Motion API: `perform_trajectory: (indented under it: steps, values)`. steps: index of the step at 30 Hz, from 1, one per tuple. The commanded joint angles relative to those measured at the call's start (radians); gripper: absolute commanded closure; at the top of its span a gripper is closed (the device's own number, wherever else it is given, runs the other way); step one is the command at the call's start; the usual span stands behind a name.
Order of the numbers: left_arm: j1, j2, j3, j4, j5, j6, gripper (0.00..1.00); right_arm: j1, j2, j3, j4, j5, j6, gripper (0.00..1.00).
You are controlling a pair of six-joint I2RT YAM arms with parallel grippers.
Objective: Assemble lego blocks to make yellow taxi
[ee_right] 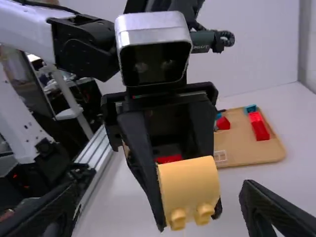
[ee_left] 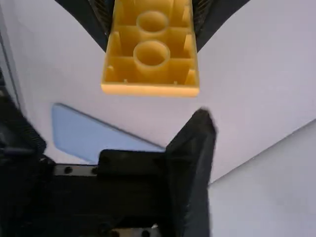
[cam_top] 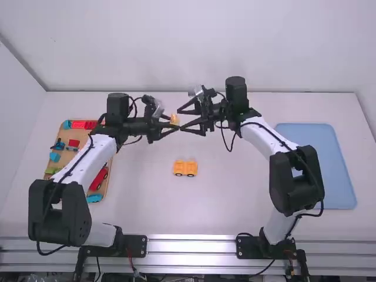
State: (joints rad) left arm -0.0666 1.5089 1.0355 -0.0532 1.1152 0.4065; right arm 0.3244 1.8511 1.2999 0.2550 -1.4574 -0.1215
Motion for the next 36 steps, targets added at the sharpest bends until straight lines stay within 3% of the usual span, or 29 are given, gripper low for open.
perform_trajectory:
  steps: [1, 14, 20, 36]
  values:
    - [-0.008, -0.018, -0.008, 0.011, 0.102, 0.033, 0.98, 0.005, 0.008, -0.005, 0.000, -0.075, 0.000, 0.17]
    - [-0.012, -0.018, -0.009, 0.009, 0.179, 0.032, 0.98, 0.047, 0.008, -0.005, 0.030, -0.040, 0.003, 0.32]
    - [-0.012, -0.018, -0.014, 0.002, 0.179, 0.037, 0.98, 0.055, 0.008, -0.005, 0.034, 0.005, 0.012, 0.45]
    - [-0.012, -0.018, -0.063, 0.127, 0.235, 0.029, 0.98, 0.056, 0.008, -0.005, 0.029, 0.022, -0.016, 0.65]
